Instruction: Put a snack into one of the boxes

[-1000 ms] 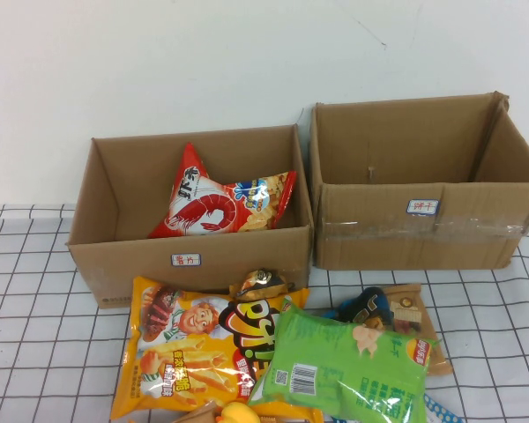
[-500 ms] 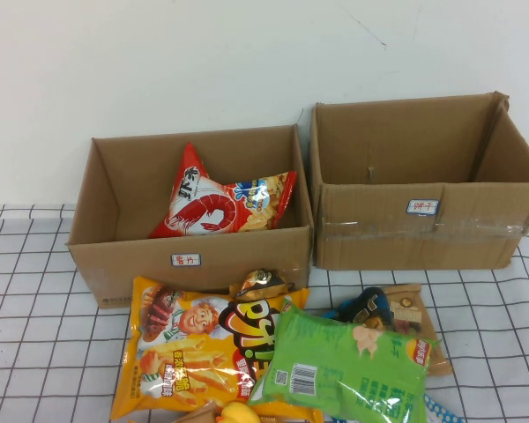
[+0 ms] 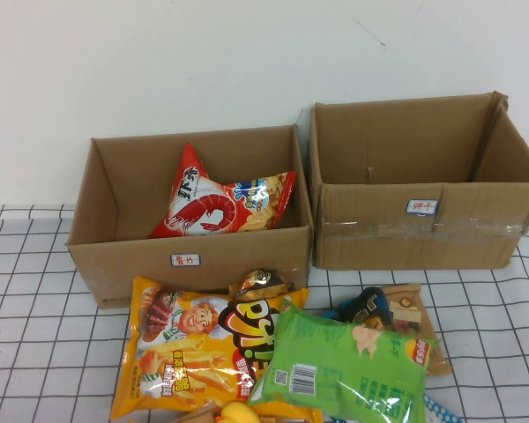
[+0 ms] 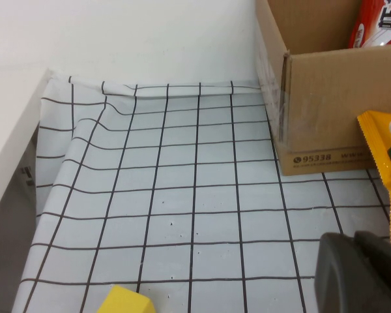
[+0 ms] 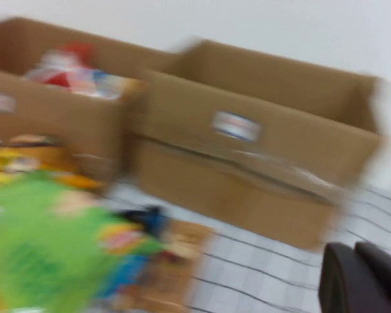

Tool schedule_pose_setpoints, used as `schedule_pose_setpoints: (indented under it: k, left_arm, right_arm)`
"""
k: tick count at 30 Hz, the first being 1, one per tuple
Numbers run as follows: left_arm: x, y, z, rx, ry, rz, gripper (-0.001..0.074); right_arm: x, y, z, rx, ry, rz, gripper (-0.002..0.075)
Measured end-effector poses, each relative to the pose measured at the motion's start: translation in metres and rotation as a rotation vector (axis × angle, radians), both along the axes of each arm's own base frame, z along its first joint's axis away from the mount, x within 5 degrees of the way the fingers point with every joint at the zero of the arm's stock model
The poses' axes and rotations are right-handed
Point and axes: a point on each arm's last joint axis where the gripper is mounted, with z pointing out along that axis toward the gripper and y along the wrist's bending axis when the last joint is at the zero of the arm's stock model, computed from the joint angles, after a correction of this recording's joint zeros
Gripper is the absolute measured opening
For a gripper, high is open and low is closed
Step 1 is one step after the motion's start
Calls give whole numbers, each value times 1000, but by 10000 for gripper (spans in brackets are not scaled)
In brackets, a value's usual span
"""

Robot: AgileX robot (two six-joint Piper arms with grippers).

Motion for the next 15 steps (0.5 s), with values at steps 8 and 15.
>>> schedule_pose_setpoints:
  k: [8, 15]
  left_arm:
    - [0, 0, 0, 0, 0, 0, -3]
    - [0, 0, 0, 0, 0, 0, -3]
  right_arm:
    - [2, -19, -23, 15, 28, -350, -1]
    - [0, -20, -36, 79, 140, -392, -1]
